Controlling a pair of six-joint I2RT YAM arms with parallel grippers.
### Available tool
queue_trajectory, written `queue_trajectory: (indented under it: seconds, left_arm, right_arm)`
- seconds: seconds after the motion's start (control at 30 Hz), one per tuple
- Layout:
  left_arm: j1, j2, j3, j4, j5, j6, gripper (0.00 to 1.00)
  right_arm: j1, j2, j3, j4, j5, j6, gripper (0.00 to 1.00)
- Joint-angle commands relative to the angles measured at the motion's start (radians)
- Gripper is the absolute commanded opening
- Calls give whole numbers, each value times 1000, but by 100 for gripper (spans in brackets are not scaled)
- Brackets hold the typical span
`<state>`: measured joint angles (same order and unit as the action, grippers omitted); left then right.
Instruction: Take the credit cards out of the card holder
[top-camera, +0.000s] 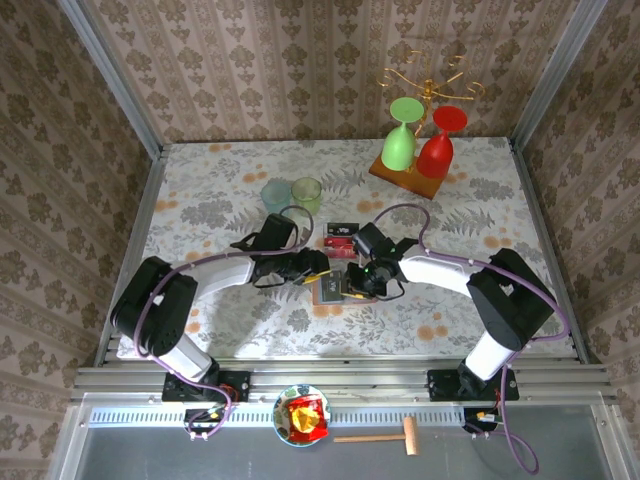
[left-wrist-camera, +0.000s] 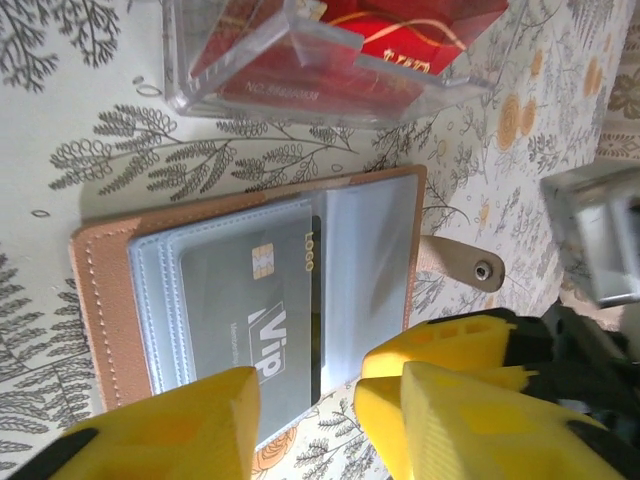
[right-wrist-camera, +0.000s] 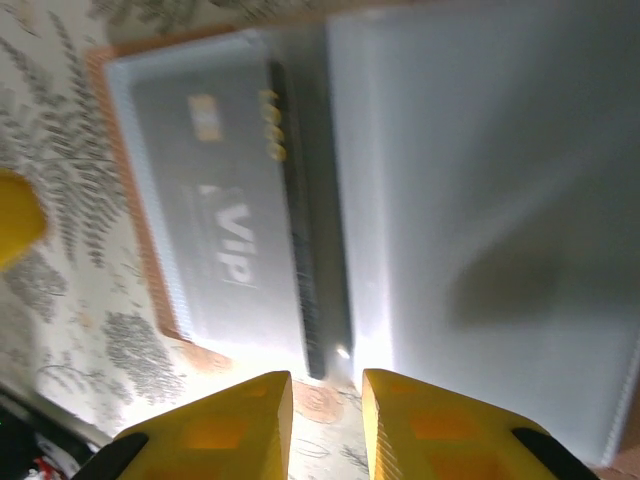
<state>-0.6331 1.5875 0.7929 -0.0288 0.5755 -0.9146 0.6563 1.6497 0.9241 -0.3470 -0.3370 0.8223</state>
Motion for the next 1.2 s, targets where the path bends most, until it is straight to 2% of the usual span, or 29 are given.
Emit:
queue_trajectory:
  seconds: [0.0, 0.23, 1.17]
  left_arm:
    - [-11, 25, -25, 5, -2, -4, 35]
    - [-17, 54, -59, 23, -9, -15, 17]
    - [-3, 78, -86, 21, -8, 3, 15]
  right_arm:
    - [-15, -7, 29, 41, -49, 29, 25]
    - [-26, 40, 59, 77, -67, 40, 24]
    - [-34, 147, 85, 84, -70, 32, 24]
